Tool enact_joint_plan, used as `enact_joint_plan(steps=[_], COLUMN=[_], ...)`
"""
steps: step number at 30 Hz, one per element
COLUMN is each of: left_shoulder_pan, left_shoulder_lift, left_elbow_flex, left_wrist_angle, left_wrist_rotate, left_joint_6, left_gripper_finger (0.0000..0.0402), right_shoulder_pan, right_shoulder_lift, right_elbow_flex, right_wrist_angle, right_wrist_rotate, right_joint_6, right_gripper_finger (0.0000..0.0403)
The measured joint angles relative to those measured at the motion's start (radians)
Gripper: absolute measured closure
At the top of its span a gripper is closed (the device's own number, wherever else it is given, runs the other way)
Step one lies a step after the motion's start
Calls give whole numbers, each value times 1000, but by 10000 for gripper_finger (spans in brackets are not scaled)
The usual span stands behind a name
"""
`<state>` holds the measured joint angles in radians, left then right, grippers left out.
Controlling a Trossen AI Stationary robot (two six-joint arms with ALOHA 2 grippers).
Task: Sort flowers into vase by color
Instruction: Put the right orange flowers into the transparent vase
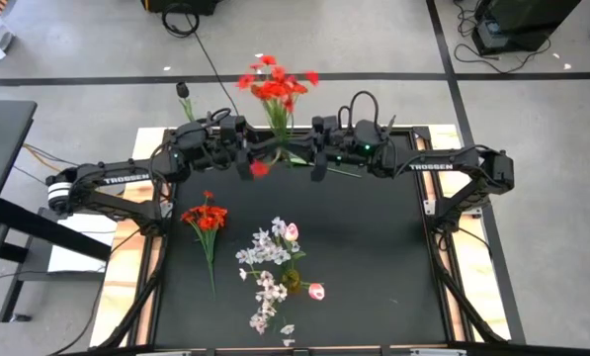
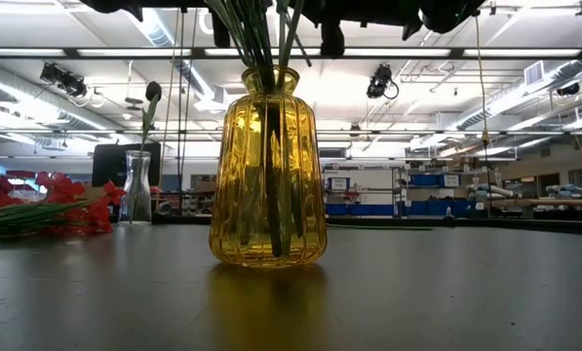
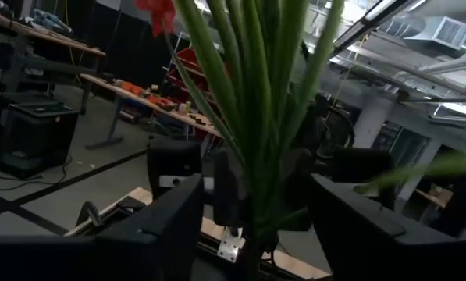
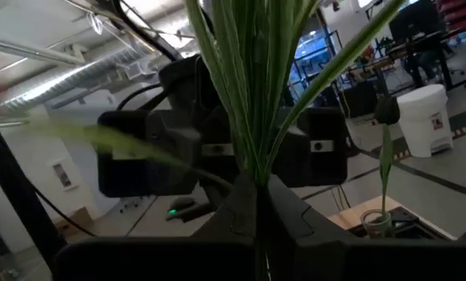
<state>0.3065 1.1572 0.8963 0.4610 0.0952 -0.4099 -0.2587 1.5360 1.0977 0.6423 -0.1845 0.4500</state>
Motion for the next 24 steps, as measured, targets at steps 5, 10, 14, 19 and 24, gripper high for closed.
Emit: enact_joint_plan(steps=[5,10,14,19,24], left_shoulder_pan=[1,1,2,4,18], left_shoulder_lift=[1,1,1,1,-30], left_elbow_flex=[0,0,0,0,0], left_wrist_angle=[-1,-1,-1,-5,-11], left_wrist_rotate=[0,-1,-2,-25,-48], left_joint_6=[0,1,1,2,49], left_gripper_finger=[227,241,253,282,254], right_shoulder_pan=[2,2,7,7,-19], right_shoulder_lift=[0,0,0,0,0], right_elbow_flex=[0,0,0,0,0], right_wrist_angle=[-8,-5,-7,-8,37], right_wrist_rotate=[-10,-5,-12,16,63], right_joint_6=[3,3,3,19,103], right_gripper_finger=[391,391,391,391,391])
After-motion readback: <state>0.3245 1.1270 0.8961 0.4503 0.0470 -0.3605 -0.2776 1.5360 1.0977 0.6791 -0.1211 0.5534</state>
